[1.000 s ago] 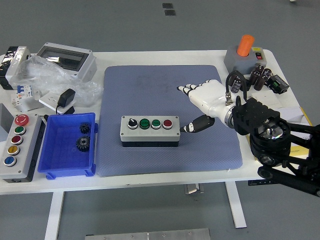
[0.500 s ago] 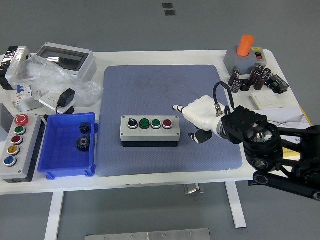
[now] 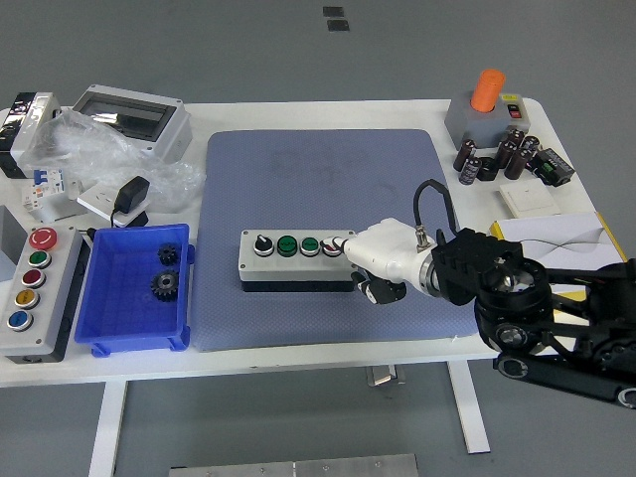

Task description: Pick up the button,place it on the desk,press the button,press the button

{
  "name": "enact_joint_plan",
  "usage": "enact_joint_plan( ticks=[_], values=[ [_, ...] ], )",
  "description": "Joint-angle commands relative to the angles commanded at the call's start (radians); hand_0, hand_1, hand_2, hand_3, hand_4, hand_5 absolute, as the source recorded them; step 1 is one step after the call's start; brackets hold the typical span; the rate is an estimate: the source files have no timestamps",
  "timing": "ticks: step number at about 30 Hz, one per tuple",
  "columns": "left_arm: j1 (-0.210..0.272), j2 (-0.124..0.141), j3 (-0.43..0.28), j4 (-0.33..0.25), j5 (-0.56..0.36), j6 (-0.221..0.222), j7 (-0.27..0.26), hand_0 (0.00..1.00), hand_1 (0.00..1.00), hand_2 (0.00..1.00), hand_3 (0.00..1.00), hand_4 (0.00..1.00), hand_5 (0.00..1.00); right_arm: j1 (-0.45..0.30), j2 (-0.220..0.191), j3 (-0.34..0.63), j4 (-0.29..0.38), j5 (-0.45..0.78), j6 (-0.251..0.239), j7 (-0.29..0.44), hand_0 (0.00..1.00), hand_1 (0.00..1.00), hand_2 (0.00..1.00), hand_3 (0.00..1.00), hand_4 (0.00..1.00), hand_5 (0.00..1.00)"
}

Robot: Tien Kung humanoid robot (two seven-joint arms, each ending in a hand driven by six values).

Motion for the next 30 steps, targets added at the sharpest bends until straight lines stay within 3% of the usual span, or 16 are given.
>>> enact_joint_plan(
  ticks=[15, 30],
  values=[
    [-0.001, 0.0, -0.003, 0.0, 0.004, -0.001, 0.001, 0.642, 0.633, 0.585, 0.564, 0.434, 0.002, -0.003, 0.017, 0.006, 0.0, 0.03, -0.007, 0.014, 0.509, 0.498, 0.277, 0.998, 0.232, 0.002],
    [-0.002, 0.0, -0.003, 0.0, 0.003, -0.001, 0.001, 0.643, 0.633, 0.585, 0.564, 0.435, 0.002, -0.002, 0.027, 0.022, -0.066, 0.038, -0.019, 0.028, 0.491, 0.489, 0.275, 0.998, 0.23, 0.011]
  ],
)
